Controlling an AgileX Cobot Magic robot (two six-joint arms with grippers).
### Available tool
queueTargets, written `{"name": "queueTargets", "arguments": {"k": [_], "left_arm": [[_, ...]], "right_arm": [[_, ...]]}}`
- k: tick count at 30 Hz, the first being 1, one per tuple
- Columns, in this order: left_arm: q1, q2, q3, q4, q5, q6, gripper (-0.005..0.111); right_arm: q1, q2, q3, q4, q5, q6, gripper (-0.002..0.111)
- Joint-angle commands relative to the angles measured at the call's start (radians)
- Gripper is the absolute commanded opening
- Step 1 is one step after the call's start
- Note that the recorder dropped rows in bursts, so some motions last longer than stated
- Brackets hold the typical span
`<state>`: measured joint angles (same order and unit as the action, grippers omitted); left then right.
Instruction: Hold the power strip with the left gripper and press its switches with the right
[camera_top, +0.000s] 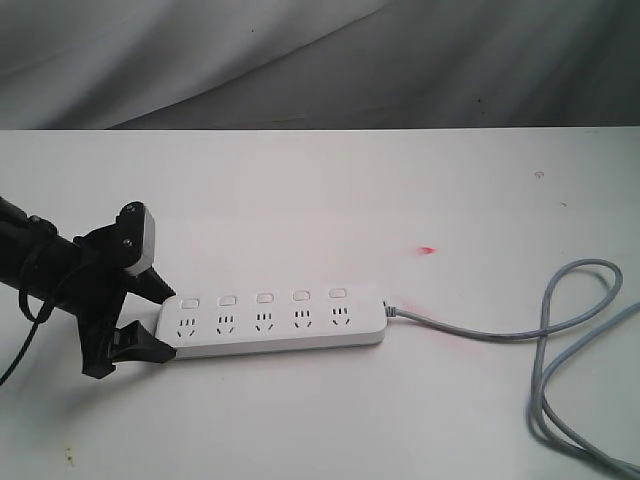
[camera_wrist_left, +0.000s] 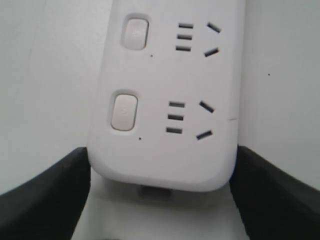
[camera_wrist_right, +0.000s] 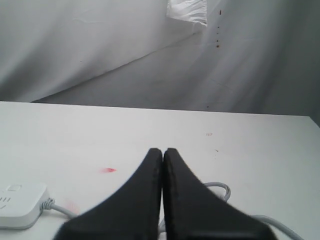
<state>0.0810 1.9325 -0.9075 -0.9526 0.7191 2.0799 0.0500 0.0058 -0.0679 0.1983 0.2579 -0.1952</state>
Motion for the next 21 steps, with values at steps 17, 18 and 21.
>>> {"name": "queueTargets", "arguments": {"k": [17,18,21], "left_arm": [[0.001,0.000,-0.005,-0.003,0.011,-0.004,0.061],[0.001,0.000,-0.005,-0.003,0.011,-0.004,0.061],[0.001,0.000,-0.005,-0.003,0.011,-0.004,0.061]], "right_arm": [[-0.004,-0.006,0.068,0.003,-0.007,-0.020,0.000],[-0.004,-0.006,0.068,0.003,-0.007,-0.020,0.000],[-0.004,-0.006,0.068,0.003,-0.007,-0.020,0.000]]}}
